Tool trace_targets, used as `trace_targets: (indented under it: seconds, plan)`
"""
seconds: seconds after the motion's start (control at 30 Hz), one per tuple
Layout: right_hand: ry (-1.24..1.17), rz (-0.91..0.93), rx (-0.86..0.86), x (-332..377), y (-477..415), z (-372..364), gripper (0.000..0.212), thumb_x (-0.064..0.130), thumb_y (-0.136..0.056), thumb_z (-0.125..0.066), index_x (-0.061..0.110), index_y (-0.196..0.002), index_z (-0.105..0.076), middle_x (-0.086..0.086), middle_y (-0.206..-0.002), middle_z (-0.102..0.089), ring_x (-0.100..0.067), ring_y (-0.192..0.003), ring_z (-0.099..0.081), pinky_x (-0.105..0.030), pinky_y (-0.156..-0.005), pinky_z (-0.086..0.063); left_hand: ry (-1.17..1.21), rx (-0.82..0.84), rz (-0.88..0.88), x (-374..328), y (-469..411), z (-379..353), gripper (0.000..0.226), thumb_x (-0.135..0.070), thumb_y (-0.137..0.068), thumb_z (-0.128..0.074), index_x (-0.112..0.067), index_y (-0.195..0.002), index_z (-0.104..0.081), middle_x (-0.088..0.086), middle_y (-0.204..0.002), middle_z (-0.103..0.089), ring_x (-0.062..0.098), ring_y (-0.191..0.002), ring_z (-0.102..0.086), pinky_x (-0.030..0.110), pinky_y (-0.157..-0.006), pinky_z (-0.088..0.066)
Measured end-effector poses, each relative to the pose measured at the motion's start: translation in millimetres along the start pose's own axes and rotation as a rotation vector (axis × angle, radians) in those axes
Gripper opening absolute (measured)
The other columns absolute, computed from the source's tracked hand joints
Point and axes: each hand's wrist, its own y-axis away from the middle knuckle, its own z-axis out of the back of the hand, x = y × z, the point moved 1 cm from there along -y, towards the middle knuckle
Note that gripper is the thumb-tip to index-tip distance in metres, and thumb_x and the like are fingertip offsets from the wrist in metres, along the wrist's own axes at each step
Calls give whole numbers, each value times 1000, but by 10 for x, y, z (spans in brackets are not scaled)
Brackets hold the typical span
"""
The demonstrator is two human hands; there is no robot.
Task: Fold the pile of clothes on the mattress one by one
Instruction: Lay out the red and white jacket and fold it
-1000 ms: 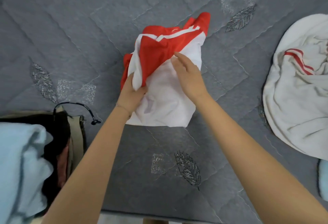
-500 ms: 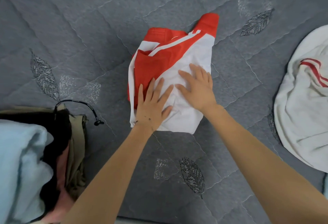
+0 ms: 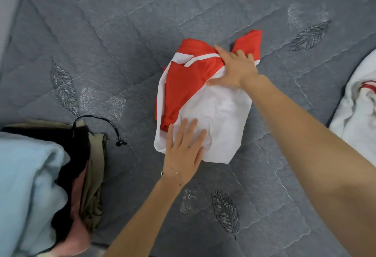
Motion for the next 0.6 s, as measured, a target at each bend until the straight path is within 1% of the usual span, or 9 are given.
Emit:
trace_targets:
  seconds: [0.07,0.13,0.2,0.23,0.33,0.4,0.47,0.53,0.6]
  plan:
    - [-4,-31,-23,-19,80,1,93,73,-68,-65,29,-145,-34,-5,-138,-52,-30,-126,-40,-46,-103,-24,17,-26,82,31,4,28,41,-33,-94,-48,-18,-131,-58,14,-146,-43,38,-136,-37,63,-107,-30]
    - [-48,-87,21,-86,225,-10,86,72,-68,-66,24,-136,-44,-8,-127,-60,-31,-119,-50,-43,-98,-32,4,-29,142,63,3,56,45,-34,-92,-56,-16,-133,-57,16,-147,-42,40,-136,-37,63,-108,-28]
    - [-144,-161,108,-191,443,-59,86,70,-68,-68,21,-134,-43,-9,-126,-61,-32,-116,-56,-39,-93,-40,14,-36,173,109,-9,65,49,-33,-89,-63,-14,-133,-56,18,-146,-42,42,-136,-36,64,-109,-26]
    - [-208,-204,145,-246,589,-100,88,69,-69,-69,20,-136,-41,-10,-128,-60,-32,-117,-57,-38,-92,-42,19,-35,177,124,-15,71,49,-33,-89,-63,-14,-134,-56,17,-147,-41,42,-136,-35,64,-110,-24]
    - [-395,-372,186,-360,1117,-288,99,68,-68,-71,17,-143,-31,-12,-135,-56,-34,-122,-54,-39,-96,-42,35,5,146,123,-34,79,50,-41,-94,-45,-19,-139,-50,15,-152,-34,39,-141,-27,62,-113,-19]
    - [-513,-480,213,-391,1507,-466,99,69,-67,-71,18,-142,-32,-12,-135,-56,-34,-123,-54,-39,-98,-43,62,52,89,93,-45,58,52,-43,-94,-42,-22,-141,-46,12,-155,-29,36,-144,-21,60,-114,-16]
    - [-591,-538,239,-397,1860,-641,92,68,-68,-71,19,-138,-36,-9,-134,-57,-33,-122,-54,-38,-96,-43,86,106,26,48,-31,0,52,-40,-94,-50,-23,-144,-43,9,-157,-24,34,-146,-15,58,-115,-11]
    - [-611,-558,229,-370,2115,-776,86,68,-70,-69,21,-135,-39,-7,-131,-59,-33,-121,-54,-39,-94,-43,90,152,-31,-1,1,-60,56,-36,-92,-59,-23,-144,-43,8,-157,-24,34,-146,-14,57,-116,-9]
    - [-627,-550,118,-334,2224,-858,82,65,-70,-72,18,-131,-43,-8,-127,-57,-33,-122,-49,-41,-97,-42,79,156,-67,-37,29,-104,58,-32,-88,-64,-20,-142,-45,10,-155,-29,35,-144,-19,58,-113,-12]
